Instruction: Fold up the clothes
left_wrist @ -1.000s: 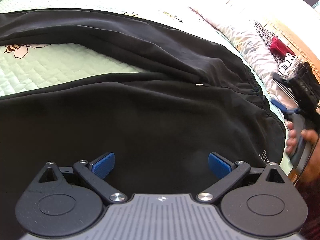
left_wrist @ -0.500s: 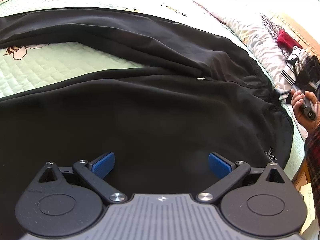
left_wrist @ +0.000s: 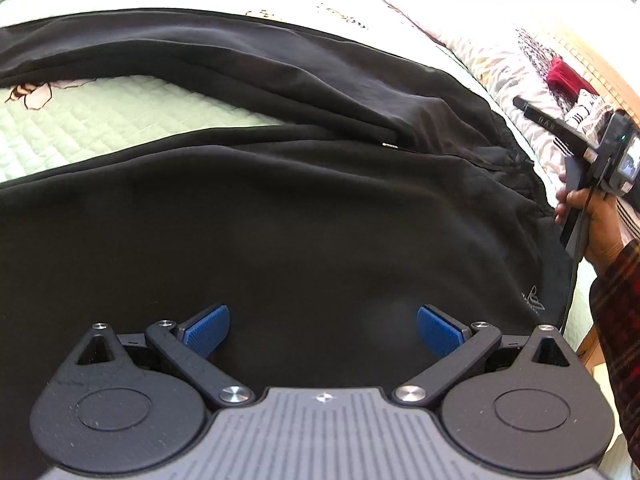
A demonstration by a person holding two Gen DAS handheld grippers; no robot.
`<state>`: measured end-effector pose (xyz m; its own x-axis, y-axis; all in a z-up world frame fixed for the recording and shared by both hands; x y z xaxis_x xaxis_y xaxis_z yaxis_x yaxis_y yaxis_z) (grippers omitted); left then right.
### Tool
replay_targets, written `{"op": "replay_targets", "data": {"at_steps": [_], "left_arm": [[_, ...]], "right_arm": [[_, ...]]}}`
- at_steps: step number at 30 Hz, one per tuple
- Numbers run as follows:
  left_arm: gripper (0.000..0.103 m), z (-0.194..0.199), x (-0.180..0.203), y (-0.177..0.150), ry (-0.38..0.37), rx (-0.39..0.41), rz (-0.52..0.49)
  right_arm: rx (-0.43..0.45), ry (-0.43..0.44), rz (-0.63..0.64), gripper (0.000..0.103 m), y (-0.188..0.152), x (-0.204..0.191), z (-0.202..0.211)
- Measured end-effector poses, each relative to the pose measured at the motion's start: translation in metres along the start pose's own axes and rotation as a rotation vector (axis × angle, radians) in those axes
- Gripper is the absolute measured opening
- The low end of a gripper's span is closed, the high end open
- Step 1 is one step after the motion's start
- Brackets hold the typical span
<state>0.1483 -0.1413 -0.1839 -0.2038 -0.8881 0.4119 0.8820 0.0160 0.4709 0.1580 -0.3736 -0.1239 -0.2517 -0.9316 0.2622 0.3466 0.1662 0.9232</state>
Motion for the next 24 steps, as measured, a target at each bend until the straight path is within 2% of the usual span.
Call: {"op": "replay_targets", "data": {"at_steps": [1, 3, 4, 6, 7, 8, 9, 11, 12, 13, 14, 15, 16, 18, 20, 21, 23, 24], "left_arm": [[0.101, -0.001, 0.000, 0.000, -0.001, 0.000, 0.000], [0.102, -0.002, -0.001, 0.001, -0.002, 0.001, 0.001], [0.102, -0.003, -0.001, 0.001, -0.003, 0.001, 0.002], [0.102, -0.003, -0.002, 0.002, -0.009, 0.002, 0.005], [0.102, -0.003, -0.003, 0.002, -0.014, 0.003, 0.007], [0.102, -0.002, -0.003, 0.002, -0.018, 0.003, 0.009], [0.102, -0.002, -0.004, 0.002, -0.020, 0.002, 0.010], [0.102, -0.002, -0.005, 0.001, -0.024, 0.000, 0.012], [0.102, -0.002, -0.005, 0.001, -0.025, -0.001, 0.012], [0.102, -0.002, -0.005, 0.001, -0.024, -0.002, 0.010], [0.102, -0.003, -0.005, 0.001, -0.021, -0.002, 0.009], [0.102, -0.003, -0.004, 0.001, -0.018, -0.001, 0.007], [0.102, -0.004, -0.004, 0.001, -0.014, -0.001, 0.006], [0.102, -0.006, -0.002, 0.001, -0.005, -0.001, 0.001], [0.102, -0.008, 0.001, 0.001, 0.010, -0.003, -0.012], [0.102, -0.008, 0.002, 0.001, 0.016, -0.005, -0.019], [0.102, -0.010, 0.004, 0.002, 0.027, -0.011, -0.030], [0.102, -0.010, 0.003, 0.002, 0.027, -0.012, -0.028]], "right_arm": [[0.002, 0.047, -0.020, 0.101, 0.008, 0.001, 0.001], [0.011, 0.309, -0.050, 0.100, 0.022, -0.010, 0.010], [-0.014, 0.424, -0.001, 0.100, 0.025, -0.026, 0.014], [-0.158, 0.724, 0.122, 0.094, 0.019, -0.068, 0.032], [-0.186, 0.810, 0.126, 0.085, 0.013, -0.077, 0.042], [-0.200, 0.849, 0.097, 0.084, 0.008, -0.079, 0.050], [-0.194, 0.825, 0.041, 0.084, 0.005, -0.072, 0.056], [-0.154, 0.705, -0.152, 0.087, -0.001, -0.032, 0.055], [-0.133, 0.621, -0.307, 0.088, -0.006, 0.003, 0.047], [-0.111, 0.532, -0.463, 0.093, -0.012, 0.038, 0.040], [-0.118, 0.428, -0.601, 0.100, -0.020, 0.070, 0.030], [-0.127, 0.321, -0.736, 0.101, -0.029, 0.102, 0.021], [-0.158, 0.250, -0.853, 0.102, -0.041, 0.131, 0.007], [-0.263, 0.243, -1.010, 0.102, -0.066, 0.167, -0.026], [-0.358, 0.199, -1.126, 0.102, -0.089, 0.187, -0.053], [-0.399, 0.225, -1.165, 0.102, -0.100, 0.189, -0.065], [-0.454, 0.272, -1.269, 0.102, -0.115, 0.191, -0.084], [-0.416, 0.285, -1.328, 0.103, -0.119, 0.193, -0.089]]}}
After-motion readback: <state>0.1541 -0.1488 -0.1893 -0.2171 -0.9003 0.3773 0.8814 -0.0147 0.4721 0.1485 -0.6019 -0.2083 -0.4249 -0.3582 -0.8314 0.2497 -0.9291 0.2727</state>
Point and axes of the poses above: each gripper's, at about its wrist camera, not at the fingertips, and z roughly against the way its jaws point, x to its right, y to its top, the point moved 3 cm from there along -z, roughly the way its jaws point, and after that the axes turned 5 degrees about z, right-handed, at the moved point
